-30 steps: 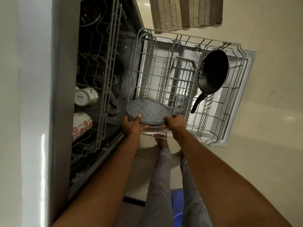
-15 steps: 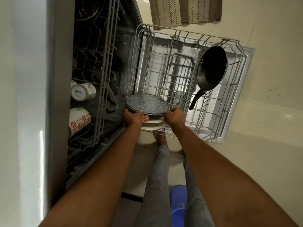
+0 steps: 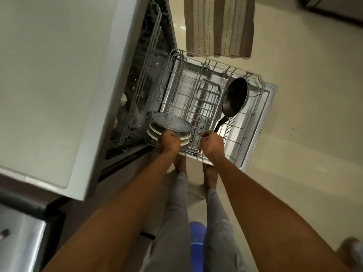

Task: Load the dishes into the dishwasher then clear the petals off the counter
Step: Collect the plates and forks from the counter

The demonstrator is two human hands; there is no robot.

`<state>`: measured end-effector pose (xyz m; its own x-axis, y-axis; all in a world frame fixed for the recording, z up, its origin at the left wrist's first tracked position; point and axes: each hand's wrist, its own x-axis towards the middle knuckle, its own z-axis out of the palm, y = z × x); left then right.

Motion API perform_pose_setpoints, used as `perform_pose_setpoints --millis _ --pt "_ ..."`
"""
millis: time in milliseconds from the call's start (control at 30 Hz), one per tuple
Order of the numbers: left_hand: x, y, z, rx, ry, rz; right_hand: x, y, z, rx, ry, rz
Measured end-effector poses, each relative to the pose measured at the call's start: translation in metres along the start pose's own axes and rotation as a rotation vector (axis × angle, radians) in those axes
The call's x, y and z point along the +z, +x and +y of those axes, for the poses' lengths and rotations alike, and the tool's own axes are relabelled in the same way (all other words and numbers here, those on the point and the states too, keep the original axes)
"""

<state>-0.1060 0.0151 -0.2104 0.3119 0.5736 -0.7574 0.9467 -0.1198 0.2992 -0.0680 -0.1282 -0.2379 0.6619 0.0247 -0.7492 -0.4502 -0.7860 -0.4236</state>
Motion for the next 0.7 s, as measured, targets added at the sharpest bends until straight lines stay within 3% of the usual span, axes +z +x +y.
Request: perform_pose_setpoints --millis 333,467,700 --pt "-0.056 -0.152 -0.009 0.299 0.242 -0.072 -0.08 -0.12 -0.02 -0.142 -0.029 0.023" --pt "-0.09 -0.196 -0.008 0.412 0.376 -0.02 -0.095 -0.171 -0.033 -0.224 -0.036 0.047" --pt "-0.159 -0.244 -0.004 0.472 0.366 0.138 -0.091 -0.218 -0.053 -0.375 -0.139 -0.003"
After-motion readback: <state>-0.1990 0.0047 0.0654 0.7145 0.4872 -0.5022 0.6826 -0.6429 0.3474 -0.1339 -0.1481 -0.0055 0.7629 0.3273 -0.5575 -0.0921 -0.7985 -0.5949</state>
